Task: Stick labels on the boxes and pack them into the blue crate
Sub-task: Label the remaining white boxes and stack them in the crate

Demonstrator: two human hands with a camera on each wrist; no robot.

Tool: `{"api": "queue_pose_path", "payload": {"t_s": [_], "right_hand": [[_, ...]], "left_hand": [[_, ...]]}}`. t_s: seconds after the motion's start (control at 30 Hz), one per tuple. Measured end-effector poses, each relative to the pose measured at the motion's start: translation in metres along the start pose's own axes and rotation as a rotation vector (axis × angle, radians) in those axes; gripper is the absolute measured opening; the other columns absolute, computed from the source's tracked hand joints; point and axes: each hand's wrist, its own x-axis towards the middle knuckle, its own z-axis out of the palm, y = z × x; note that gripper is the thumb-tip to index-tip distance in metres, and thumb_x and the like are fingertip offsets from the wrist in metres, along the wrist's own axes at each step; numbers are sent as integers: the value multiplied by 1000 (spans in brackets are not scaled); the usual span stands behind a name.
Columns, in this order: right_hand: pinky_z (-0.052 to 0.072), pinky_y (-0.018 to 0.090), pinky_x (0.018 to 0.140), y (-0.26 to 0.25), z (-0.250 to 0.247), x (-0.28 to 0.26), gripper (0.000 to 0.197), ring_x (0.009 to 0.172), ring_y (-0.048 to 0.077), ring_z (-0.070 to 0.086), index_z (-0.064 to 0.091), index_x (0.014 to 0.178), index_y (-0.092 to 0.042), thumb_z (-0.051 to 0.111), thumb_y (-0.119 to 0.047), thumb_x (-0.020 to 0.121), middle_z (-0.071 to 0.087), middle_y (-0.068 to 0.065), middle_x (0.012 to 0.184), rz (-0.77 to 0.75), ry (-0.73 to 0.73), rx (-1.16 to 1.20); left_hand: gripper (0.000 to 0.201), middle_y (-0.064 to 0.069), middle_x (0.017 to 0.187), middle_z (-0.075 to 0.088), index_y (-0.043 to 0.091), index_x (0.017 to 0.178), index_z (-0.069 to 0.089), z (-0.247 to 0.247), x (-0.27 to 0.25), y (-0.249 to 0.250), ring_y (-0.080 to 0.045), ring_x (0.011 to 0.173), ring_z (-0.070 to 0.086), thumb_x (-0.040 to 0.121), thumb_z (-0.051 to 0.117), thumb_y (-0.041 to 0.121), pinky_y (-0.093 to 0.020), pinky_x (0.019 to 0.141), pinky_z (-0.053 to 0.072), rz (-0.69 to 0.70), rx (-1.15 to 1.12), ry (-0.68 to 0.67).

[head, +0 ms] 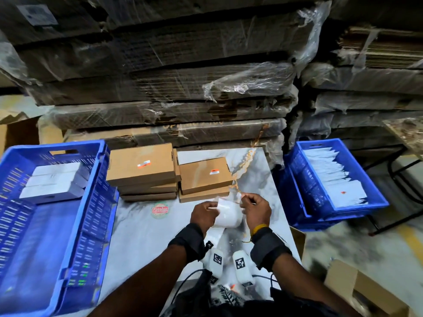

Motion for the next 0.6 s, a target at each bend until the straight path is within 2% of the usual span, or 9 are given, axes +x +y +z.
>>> {"api": "queue_pose_path", "payload": {"t_s": [0.07,0.17,0.23,0.33,0.4,0.47,0.5,0.53,0.6], "right_hand": [[59,46,74,4,-8,6,20,76,29,69,70,73,-27,68,-12,84,73,3,78,0,43,-15],[59,47,76,7,-15,7,19,78,26,69,70,73,-28,68,-13,85,72,0,78,-25,28,-63],[59,45,76,8,-14,6,18,78,23,68,69,74,-27,69,-13,85,72,-1,79,-72,-4,-110],[57,38,80,9,-6,0,14,79,20,66,69,78,-24,68,-13,85,71,1,83,-139,-67,-189],[56,34,81,10,1,-3,12,82,19,66,68,79,-26,68,-15,85,70,0,87,-167,-97,-236],[54,31,78,10,8,-7,12,80,16,64,67,79,-28,67,-18,86,69,-4,89,-188,-120,-306],[54,30,76,9,11,-9,11,77,14,64,67,79,-28,66,-21,87,68,-6,89,-193,-130,-345],[53,29,74,8,14,-11,9,75,12,63,68,80,-28,65,-24,88,67,-8,89,-197,-141,-379],[51,27,71,7,20,-15,8,73,10,63,68,83,-28,63,-28,89,66,-10,92,-227,-161,-443]], "left_hand": [[20,3,48,48,8,99,66,4,4,-3,-10,39,36,85,61,-5,-15,42,31,-70,-50,4],[22,-1,46,45,5,103,61,8,7,-9,-9,35,32,87,60,-10,-13,39,28,-135,-82,-6],[27,-3,48,45,7,109,59,10,11,-13,-10,36,32,87,62,-9,-14,39,28,-159,-80,0],[32,-7,60,49,13,112,54,12,11,-16,-16,45,37,87,66,-2,-18,42,32,-161,-72,8],[33,-12,72,58,14,114,54,12,8,-16,-22,56,50,86,70,7,-24,51,42,-145,-46,19],[28,-11,94,66,17,107,58,9,7,-19,-28,83,63,84,74,20,-32,74,52,-96,37,79],[25,-8,102,66,16,103,62,8,5,-19,-27,94,64,84,74,26,-34,85,51,-78,106,100],[22,-6,105,68,14,100,66,5,3,-19,-26,99,63,86,72,31,-34,89,49,-67,153,102],[23,-10,96,71,9,88,72,-1,0,-16,-30,95,64,90,67,31,-35,85,48,-58,132,82]]}}
